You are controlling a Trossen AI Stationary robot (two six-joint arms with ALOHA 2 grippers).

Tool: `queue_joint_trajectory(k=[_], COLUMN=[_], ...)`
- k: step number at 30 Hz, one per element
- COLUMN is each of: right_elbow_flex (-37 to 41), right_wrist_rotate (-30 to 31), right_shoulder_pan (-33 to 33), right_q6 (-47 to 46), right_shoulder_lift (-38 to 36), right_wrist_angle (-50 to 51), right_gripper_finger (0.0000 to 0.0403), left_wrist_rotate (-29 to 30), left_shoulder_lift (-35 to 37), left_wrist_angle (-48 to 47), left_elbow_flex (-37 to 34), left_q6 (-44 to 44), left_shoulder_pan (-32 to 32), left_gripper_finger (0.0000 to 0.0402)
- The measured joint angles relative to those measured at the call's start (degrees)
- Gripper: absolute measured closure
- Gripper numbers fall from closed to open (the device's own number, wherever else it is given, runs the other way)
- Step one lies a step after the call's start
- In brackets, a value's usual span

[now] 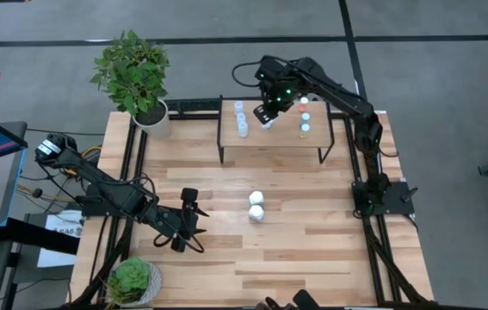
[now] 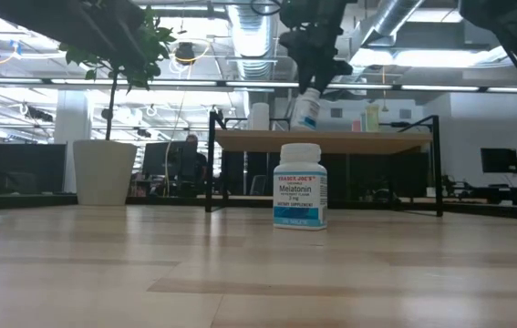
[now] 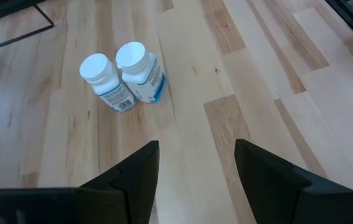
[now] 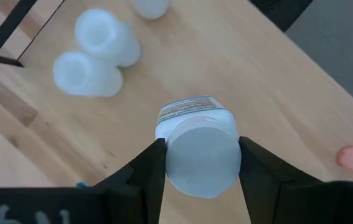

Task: Pick and place medicine bottles onto shelf by color
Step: Put the bottom white pill bottle on the shelf

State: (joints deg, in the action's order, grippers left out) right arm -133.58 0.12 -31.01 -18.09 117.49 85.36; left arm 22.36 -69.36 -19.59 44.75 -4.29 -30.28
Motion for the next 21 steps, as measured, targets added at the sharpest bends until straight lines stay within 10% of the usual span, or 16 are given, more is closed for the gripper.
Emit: queue_joint_trajectory(k=[21], right_elbow_flex=[-0.6], right_wrist_rotate=[0.0], right_shoulder_pan=[-1.0], right_q6=[0.5], right_shoulder_lift=[3.6], right_wrist_angle=[1.9], right_gripper_finger=[0.0159], left_wrist_rotate=[-0.1], left_shoulder_lift=[0.0], left_wrist_angle=[-0.8], left_elbow_flex=[0.0], left_q6=[0.0], left_shoulder_pan=[0.0], left_gripper_finger=[0.0203])
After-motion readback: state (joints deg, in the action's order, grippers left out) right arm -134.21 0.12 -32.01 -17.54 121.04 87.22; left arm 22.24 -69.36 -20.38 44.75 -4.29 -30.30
